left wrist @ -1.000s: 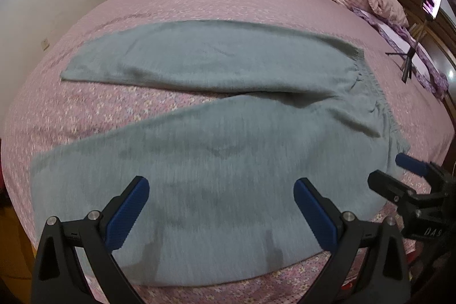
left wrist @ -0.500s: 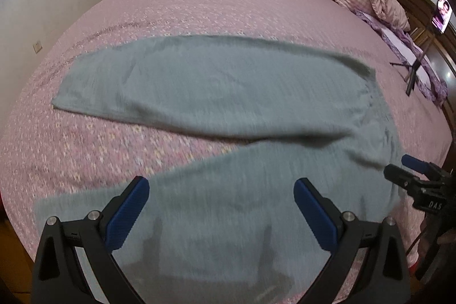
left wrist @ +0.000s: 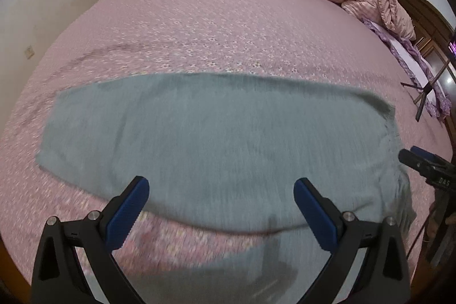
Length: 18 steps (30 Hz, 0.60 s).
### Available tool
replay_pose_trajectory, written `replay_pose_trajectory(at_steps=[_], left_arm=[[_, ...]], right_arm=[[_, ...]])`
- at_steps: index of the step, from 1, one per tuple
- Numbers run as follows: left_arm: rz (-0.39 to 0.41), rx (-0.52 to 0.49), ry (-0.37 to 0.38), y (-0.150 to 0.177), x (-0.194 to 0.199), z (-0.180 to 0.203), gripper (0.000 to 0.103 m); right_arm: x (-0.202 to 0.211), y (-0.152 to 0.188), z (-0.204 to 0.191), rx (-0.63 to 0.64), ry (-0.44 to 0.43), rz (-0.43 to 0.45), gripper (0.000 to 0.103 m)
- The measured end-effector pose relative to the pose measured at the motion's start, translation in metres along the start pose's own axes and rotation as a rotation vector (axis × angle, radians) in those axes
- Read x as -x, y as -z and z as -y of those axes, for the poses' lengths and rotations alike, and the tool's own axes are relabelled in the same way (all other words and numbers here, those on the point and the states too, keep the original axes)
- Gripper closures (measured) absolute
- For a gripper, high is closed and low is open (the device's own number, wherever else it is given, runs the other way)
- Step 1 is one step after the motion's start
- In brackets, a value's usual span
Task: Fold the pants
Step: 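Lower both grippers onto the sweatpants and close on the fabric edge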
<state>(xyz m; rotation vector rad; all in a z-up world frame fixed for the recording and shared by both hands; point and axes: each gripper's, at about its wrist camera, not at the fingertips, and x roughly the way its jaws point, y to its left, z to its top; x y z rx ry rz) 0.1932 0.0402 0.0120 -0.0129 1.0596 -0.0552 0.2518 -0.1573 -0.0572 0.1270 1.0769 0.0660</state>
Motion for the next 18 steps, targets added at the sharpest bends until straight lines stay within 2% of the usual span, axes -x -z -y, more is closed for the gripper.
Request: replay_pose_trajectory(at_steps=[10,12,14,18], left_arm=[[-0.029,-0.033,0.012,-0.063,-0.049,-0.016,0.0],[-0.025,-0.046,-0.006,-0.075,-0.059,-0.02,0.0],[-0.026,-0.068,-0.029,-0.085,-0.07,-0.021,0.0],[-0.063,-0.156,-0.024,-0.101,-0.092,-0.022,0.0]], right_arm=[[-0.041,-0.053,-0.004,0.088,0.05,-0.039,0.0],[-0.049,-0.059,-0.004,0.113,0.055,-0.055,0.0],[-0.057,-0.064,-0.005,0.151,0.069,-0.073,0.0],[-0.077,-0.069,-0.007,0.209,0.081,-0.121,0.0]])
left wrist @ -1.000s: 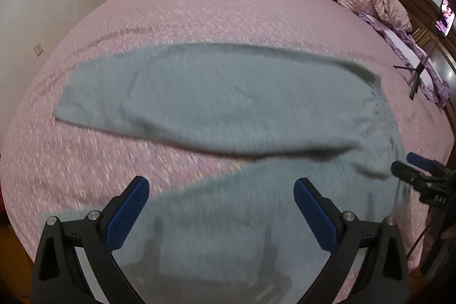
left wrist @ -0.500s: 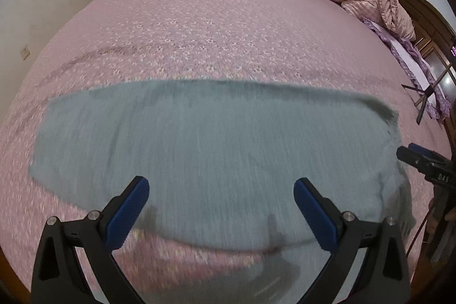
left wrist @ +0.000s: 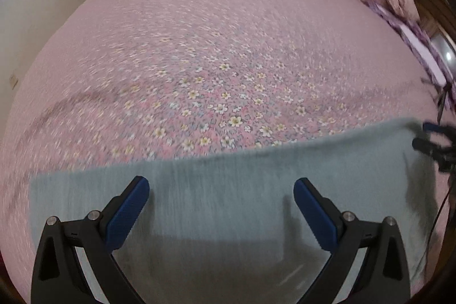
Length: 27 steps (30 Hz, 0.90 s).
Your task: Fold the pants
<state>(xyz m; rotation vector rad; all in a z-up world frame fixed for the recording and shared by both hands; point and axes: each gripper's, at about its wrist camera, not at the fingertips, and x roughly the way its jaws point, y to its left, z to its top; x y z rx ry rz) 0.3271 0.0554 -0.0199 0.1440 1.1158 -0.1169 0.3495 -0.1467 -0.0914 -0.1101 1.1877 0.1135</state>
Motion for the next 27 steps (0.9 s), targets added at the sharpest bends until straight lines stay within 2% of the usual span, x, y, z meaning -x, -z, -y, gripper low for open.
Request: replay_pose_trajectory(at_steps=[4,5,11,17,20,22,23,24,25,27], left_arm=[[-0.038,-0.14,-0.042,-0.007,-0.02,0.004,0.0],[-0.04,-0.162,-0.03,-0.008,-0.024,0.005,0.0],[0.002,-0.149,0.06,-0.01,-0.032,-0.009,0.0],[0.041,-0.188,0.095,-0.004,-0.033,-0.014,0.0],[0.043,-0.198,0.11,-0.003,-0.031,-0.017,0.0],[0.042,-0.199,0.116,-0.003,-0.032,-0.02,0.005],[0.049,-0.205,0.125,-0.001,-0.03,-0.016,0.012],[0.054,-0.216,0.132,-0.002,-0.027,-0.013,0.022],[0.059,-0.225,0.141,-0.001,-0.022,-0.008,0.029],[0.065,-0.231,0.161,0.01,-0.015,0.006,0.063]], right_arm=[[-0.018,-0.003,0.003,-0.004,-0.033,-0.027,0.001],[-0.022,-0.004,0.006,-0.012,-0.049,-0.032,0.0],[-0.036,-0.013,0.016,0.038,-0.114,-0.052,0.0],[-0.04,-0.022,0.022,0.071,-0.118,-0.023,0.002],[-0.028,-0.018,0.022,0.063,-0.13,0.004,0.025],[-0.022,-0.019,0.022,0.064,-0.138,0.013,0.056],[-0.02,-0.021,0.022,0.064,-0.147,0.015,0.065],[-0.018,-0.022,0.024,0.06,-0.164,0.015,0.083],[-0.016,-0.022,0.025,0.05,-0.179,0.016,0.094],[-0.006,-0.021,0.025,0.052,-0.161,0.038,0.096]])
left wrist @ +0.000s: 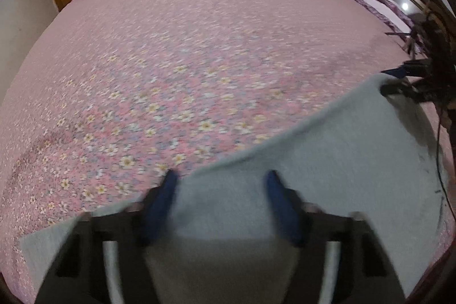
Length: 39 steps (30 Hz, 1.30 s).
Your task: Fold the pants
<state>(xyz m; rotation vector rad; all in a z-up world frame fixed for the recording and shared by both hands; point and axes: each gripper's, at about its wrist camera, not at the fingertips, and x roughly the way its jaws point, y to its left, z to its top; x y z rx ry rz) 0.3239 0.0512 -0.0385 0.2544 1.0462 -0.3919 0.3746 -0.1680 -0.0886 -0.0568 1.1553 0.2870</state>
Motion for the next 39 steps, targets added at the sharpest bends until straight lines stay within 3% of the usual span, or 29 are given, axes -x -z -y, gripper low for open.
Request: replay_pose_trajectory(at_steps=[2,5,14,21,32,39], left_arm=[[0.001,0.01,0.002,-0.003,0.002,0.009,0.089],[0.012,0.028,-0.022,-0.007,0.005,0.021,0.097],[0.16,0.15,0.03,0.008,0.065,0.028,0.098],[0.227,0.205,0.05,0.049,0.113,0.038,0.098],[0.315,0.275,0.065,0.106,0.168,0.066,0.098],[0.301,0.331,0.074,0.145,0.181,0.087,0.098]], right_arm=[[0.015,0.007,-0.007,0.019,0.016,0.033,0.097],[0.04,0.014,-0.013,0.035,0.022,0.081,0.097],[0.11,0.049,-0.045,0.05,0.01,0.188,0.097],[0.142,0.086,-0.071,0.056,-0.004,0.24,0.097],[0.163,0.144,-0.093,0.053,-0.003,0.264,0.097],[0.16,0.186,-0.094,0.02,0.001,0.232,0.097]])
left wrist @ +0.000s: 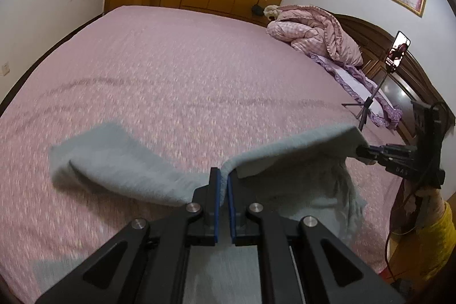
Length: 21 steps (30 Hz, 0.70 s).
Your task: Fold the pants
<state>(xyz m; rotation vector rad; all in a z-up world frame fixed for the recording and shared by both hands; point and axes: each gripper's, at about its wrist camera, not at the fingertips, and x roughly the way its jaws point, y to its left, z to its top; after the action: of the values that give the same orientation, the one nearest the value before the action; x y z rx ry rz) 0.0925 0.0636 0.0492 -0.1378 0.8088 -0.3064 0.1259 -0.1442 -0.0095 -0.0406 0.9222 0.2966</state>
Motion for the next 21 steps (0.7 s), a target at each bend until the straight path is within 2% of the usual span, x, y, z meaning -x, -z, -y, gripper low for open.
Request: replay_pose_trajectory(at_steps=[8,11,16,21], left_arm=[[-0.062,0.033,-0.01,0.05,0.008,0.007,0.098],[-0.111,0.048,-0.004,0.065,0.001,0.006,0.098],[-0.217,0.086,-0.018,0.084,-0.016,-0.002,0.098],[-0.302,0.121,-0.068,0.096,-0.028,-0.004,0.095]], right_arm=[[-0.011,0.04,0.006,-0.067,-0.014,-0.063,0.097],[-0.022,0.051,0.008,-0.097,-0.008,-0.106,0.097],[-0.04,0.07,0.009,-0.106,0.048,-0.173,0.083],[-0.034,0.081,0.014,-0.161,0.046,-0.173,0.082]])
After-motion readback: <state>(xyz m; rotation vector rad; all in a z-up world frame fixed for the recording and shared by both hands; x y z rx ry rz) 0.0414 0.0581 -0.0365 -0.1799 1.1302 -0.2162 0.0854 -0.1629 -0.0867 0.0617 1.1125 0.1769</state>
